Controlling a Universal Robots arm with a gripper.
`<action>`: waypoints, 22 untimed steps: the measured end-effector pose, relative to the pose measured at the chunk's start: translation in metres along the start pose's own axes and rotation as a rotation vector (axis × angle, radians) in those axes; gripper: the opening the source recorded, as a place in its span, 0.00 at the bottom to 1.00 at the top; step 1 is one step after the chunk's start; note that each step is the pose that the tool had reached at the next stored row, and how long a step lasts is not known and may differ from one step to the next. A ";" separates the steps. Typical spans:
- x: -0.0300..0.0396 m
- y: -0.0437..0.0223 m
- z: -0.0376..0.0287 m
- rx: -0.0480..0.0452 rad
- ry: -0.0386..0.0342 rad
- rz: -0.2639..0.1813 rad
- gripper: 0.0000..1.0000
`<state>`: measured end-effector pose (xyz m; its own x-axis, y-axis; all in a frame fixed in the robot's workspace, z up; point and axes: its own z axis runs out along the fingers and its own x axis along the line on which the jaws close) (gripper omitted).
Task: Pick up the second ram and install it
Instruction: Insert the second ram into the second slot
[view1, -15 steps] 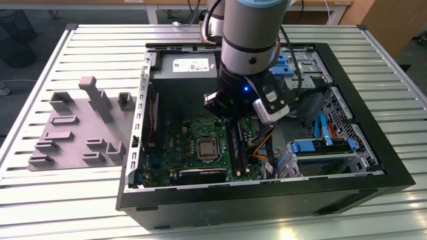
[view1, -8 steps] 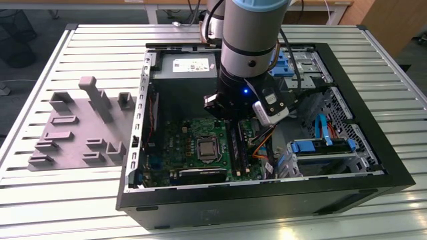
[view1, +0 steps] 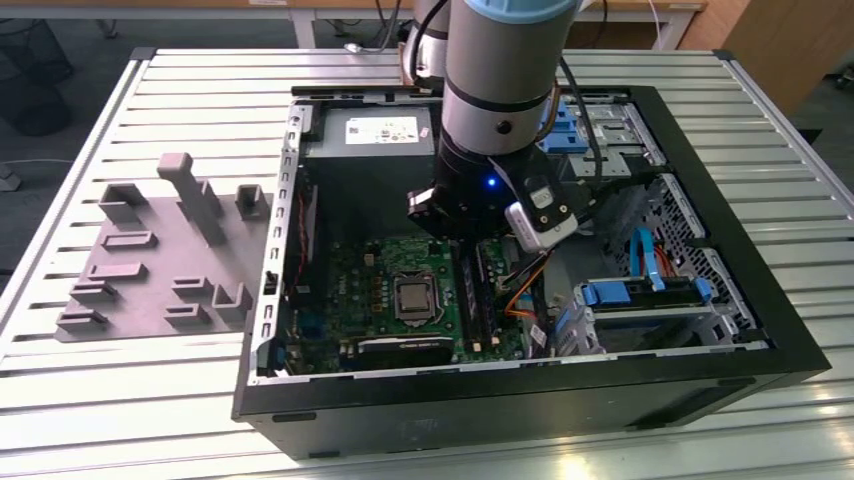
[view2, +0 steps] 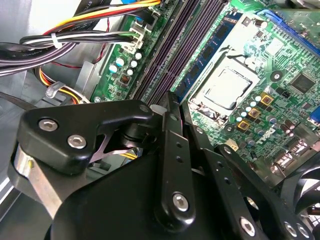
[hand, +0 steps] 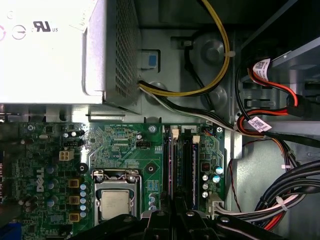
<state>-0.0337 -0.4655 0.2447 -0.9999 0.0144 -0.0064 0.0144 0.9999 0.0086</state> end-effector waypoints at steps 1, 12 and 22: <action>0.0000 -0.0001 0.0000 0.0000 0.0000 0.000 0.14; -0.0034 -0.0054 0.0069 -0.0009 0.0001 0.000 0.14; -0.0037 -0.0111 0.0103 -0.0033 0.0002 0.004 0.14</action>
<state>-0.0301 -0.4766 0.2343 -0.9998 0.0186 -0.0062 0.0186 0.9998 0.0119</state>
